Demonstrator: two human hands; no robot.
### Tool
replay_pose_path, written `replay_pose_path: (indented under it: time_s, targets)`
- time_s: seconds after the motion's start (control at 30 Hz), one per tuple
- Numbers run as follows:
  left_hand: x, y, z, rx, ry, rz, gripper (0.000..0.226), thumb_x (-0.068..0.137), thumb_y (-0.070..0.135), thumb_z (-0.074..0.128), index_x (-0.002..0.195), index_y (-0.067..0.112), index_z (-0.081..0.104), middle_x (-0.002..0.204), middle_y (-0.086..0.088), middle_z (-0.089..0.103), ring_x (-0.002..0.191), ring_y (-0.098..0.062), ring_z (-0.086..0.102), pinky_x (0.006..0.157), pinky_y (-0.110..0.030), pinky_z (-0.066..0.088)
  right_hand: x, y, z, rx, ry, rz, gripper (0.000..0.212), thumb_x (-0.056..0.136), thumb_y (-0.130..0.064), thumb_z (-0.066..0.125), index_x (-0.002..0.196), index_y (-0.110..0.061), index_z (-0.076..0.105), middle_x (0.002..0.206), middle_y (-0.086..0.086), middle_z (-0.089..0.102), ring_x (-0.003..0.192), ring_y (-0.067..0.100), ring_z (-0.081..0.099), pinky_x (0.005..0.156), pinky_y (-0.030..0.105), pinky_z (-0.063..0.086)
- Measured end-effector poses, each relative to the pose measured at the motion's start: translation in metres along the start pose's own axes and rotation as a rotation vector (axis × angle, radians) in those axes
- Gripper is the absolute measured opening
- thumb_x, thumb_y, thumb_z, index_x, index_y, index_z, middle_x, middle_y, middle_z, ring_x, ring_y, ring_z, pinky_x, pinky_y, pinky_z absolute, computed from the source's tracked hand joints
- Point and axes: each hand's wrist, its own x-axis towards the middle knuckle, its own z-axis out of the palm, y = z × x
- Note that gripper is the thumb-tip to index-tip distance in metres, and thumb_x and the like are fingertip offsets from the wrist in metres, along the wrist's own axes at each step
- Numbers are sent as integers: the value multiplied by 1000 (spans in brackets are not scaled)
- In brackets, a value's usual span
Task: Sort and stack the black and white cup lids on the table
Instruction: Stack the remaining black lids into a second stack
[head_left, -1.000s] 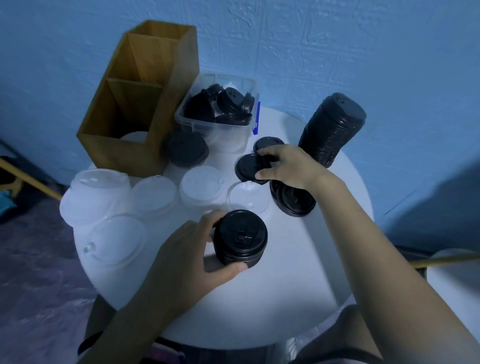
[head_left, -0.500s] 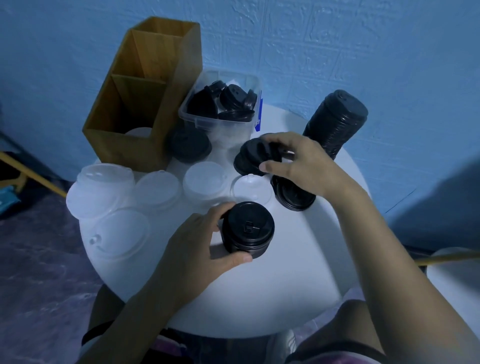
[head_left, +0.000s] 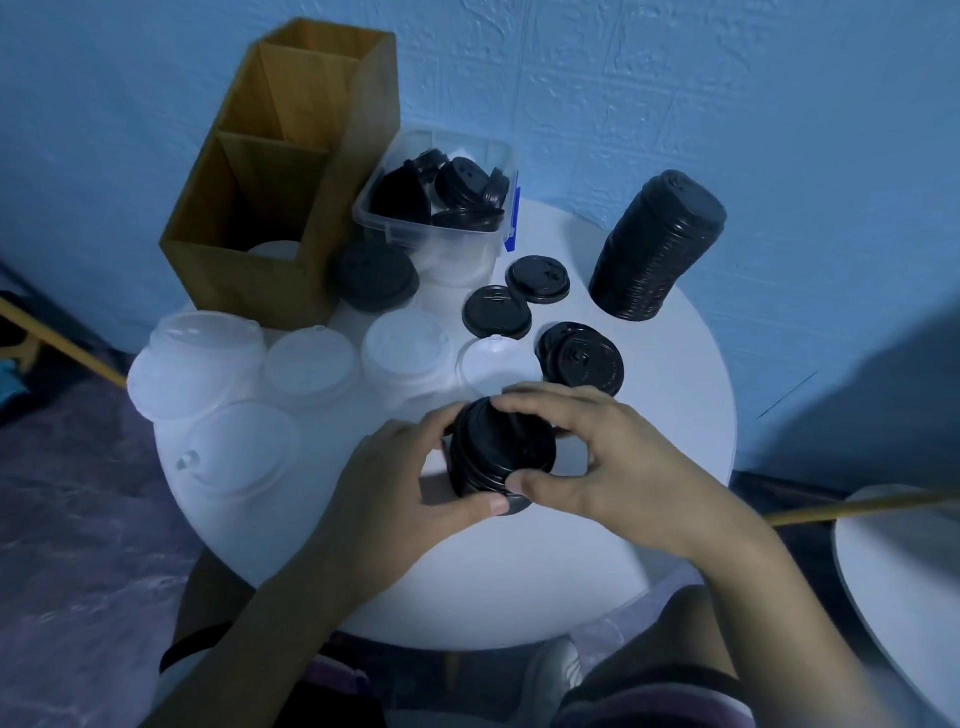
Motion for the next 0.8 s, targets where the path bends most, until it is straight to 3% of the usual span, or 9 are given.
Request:
replay_pose_path:
  time_s: [0.13, 0.27, 0.43, 0.6, 0.7, 0.8]
  targets:
    - [1, 0, 0, -1, -3, -1, 80, 60, 78, 63, 134, 55, 46, 105, 44, 52, 112, 15, 45, 87, -6, 32, -2, 1, 3, 42, 2, 13, 61, 86, -31, 80, 141, -41, 56, 133, -51, 39, 134, -13, 39, 112, 10, 29]
    - [2, -3, -1, -12, -8, -10, 79, 58, 78, 65, 132, 60, 41, 105, 40, 53, 113, 14, 44, 88, -9, 33, -3, 0, 4, 21, -27, 21, 60, 89, -32, 77, 143, -43, 53, 145, -41, 38, 138, -17, 34, 113, 8, 25]
    - [2, -5, 0, 12, -29, -23, 74, 68, 64, 82, 133, 59, 45, 108, 34, 54, 113, 12, 44, 88, -9, 32, -3, 2, 6, 104, -43, 40, 60, 88, -27, 78, 142, -43, 55, 149, -34, 41, 140, -13, 34, 119, 21, 28]
    - [3, -4, -7, -180, -87, 1, 53, 71, 65, 56, 120, 78, 41, 115, 31, 60, 114, 8, 54, 90, -4, 38, -10, 7, 17, 297, 20, 99, 64, 87, -21, 79, 138, -47, 52, 137, -30, 55, 132, -2, 51, 115, 38, 42]
    - [1, -7, -7, -263, -50, 14, 49, 86, 65, 44, 134, 76, 37, 121, 18, 68, 119, -2, 60, 104, -29, 47, -13, 8, 24, 381, 44, 133, 66, 86, -19, 81, 135, -49, 49, 135, -26, 59, 129, 2, 55, 113, 42, 43]
    - [0, -9, -5, -223, -37, 20, 48, 94, 63, 36, 141, 67, 39, 117, 7, 70, 113, -10, 63, 101, -42, 49, -14, 9, 31, 454, 77, 154, 68, 85, -19, 82, 136, -49, 49, 139, -27, 56, 133, 4, 53, 115, 41, 41]
